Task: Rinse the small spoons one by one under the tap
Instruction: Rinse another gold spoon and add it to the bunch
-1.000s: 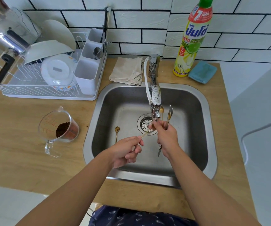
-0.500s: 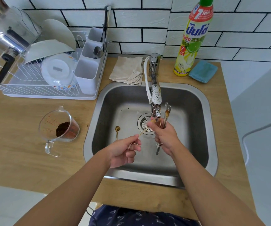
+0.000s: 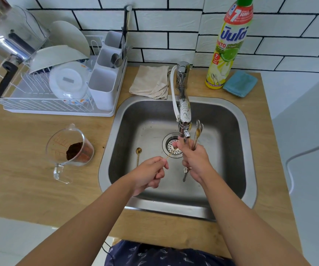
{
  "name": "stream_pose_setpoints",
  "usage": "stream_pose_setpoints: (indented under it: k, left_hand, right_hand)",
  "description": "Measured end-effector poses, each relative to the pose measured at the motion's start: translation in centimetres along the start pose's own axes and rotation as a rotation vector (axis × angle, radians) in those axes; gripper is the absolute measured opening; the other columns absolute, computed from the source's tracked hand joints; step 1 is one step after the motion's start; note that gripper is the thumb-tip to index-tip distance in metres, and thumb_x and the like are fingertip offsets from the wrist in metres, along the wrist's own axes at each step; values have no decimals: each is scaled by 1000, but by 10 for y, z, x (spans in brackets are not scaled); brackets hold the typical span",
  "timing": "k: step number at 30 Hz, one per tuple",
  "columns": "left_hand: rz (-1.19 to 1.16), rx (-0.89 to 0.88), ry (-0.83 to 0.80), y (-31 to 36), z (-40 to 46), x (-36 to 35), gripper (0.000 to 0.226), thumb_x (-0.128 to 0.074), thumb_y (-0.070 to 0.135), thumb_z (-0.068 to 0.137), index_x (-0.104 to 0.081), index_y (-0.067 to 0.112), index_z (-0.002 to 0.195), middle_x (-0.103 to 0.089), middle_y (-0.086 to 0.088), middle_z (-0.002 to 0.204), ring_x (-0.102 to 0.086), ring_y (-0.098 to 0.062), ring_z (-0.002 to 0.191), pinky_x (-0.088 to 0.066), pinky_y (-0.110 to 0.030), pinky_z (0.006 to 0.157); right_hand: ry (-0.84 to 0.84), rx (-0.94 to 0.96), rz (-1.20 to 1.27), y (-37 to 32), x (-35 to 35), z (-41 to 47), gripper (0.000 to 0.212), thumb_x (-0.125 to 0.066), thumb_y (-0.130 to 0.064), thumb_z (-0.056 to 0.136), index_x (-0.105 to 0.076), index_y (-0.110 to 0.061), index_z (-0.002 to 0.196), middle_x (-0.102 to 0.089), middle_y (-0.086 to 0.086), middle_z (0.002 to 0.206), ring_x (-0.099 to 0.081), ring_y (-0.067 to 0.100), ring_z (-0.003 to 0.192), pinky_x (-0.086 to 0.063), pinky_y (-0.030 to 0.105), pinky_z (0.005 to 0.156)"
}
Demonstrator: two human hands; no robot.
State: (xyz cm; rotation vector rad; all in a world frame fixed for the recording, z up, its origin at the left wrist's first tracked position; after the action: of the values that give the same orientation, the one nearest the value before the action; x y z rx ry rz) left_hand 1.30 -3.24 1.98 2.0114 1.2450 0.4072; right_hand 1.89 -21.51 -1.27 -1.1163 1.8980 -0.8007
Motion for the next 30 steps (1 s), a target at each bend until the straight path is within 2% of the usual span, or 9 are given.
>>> stream_pose_setpoints:
  k: [3, 7, 9, 13, 16, 21, 23, 27, 30]
  left_hand:
    - [-48, 44, -9, 1, -2, 2, 24, -43, 30, 101, -52, 17, 83, -35, 3, 56, -21, -13, 42, -21, -26, 47]
    - [-37, 83, 10, 2, -3, 5, 30, -44, 34, 100, -45, 21, 72, -31, 4, 57, -18, -13, 45, -18, -29, 51]
    - [-23, 87, 15, 2, -4, 5, 32, -43, 34, 101, -43, 21, 71, -31, 3, 56, -17, -14, 46, -19, -30, 52]
    - [-9, 80, -4, 3, -9, 3, 34, -42, 34, 103, -42, 21, 72, -31, 1, 56, -17, -15, 47, -20, -28, 50]
    - [-3, 87, -14, 5, -11, 1, 34, -42, 34, 104, -42, 20, 74, -32, 0, 56, -18, -15, 47, -22, -26, 48]
    - [-349, 130, -56, 3, -7, 3, 35, -50, 33, 102, -49, 21, 70, -30, 6, 45, -19, -10, 36, -18, -27, 49]
    - [-473, 145, -113, 1, -8, 4, 32, -55, 35, 99, -54, 20, 70, -32, 8, 44, -22, -8, 34, -21, -25, 47]
    - [-299, 118, -118, -4, -11, 5, 26, -56, 39, 101, -61, 16, 90, -49, 2, 60, -29, -10, 44, -33, -25, 51]
    - [-135, 39, -21, -3, -8, 2, 31, -50, 39, 104, -59, 10, 101, -55, -1, 69, -30, -11, 46, -34, -22, 50]
  right_hand:
    - [45, 9, -81, 0, -2, -1, 14, -74, -25, 93, -81, -23, 82, -79, 1, 88, -23, 8, 44, -23, 21, 41]
    - [61, -39, 11, 2, -4, 1, 21, -56, -26, 105, -73, -14, 103, -81, 9, 97, -22, 6, 38, -23, 19, 37]
    - [20, -36, 5, 3, -5, -1, 19, -58, -28, 105, -72, -15, 109, -81, 6, 102, -22, 6, 41, -24, 19, 38]
    - [57, -32, -45, 2, -7, -1, 14, -68, -31, 99, -73, -19, 103, -81, 8, 96, -23, 8, 41, -23, 21, 39]
    - [103, -63, 6, 1, -4, 3, 22, -59, -31, 104, -71, -13, 102, -81, 12, 89, -23, 7, 38, -24, 20, 37]
    - [-134, -83, 155, 1, 3, 0, 27, -51, -32, 108, -67, -12, 117, -79, 8, 114, -25, 3, 39, -27, 17, 37]
    - [-182, -56, 172, -1, 6, -1, 23, -54, -29, 107, -70, -14, 113, -79, 7, 112, -25, 2, 40, -27, 16, 38]
    - [35, 9, -39, -3, 2, 1, 27, -70, -29, 98, -72, -21, 72, -80, 10, 86, -37, 5, 38, -31, 21, 43]
    - [202, 62, -261, 1, -2, 5, 24, -68, -35, 99, -73, -14, 89, -81, -2, 81, -62, -2, 53, -40, 24, 60]
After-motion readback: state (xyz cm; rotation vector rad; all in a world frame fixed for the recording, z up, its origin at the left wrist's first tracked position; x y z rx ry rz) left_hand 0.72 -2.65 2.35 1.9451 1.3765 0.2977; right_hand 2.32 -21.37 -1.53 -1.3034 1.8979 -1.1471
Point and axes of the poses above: each hand's wrist, its own z-axis towards the middle knuckle, its own x-axis out of the back of the hand, y = z × x, the point moved 1 cm from there along z, towards the middle knuckle
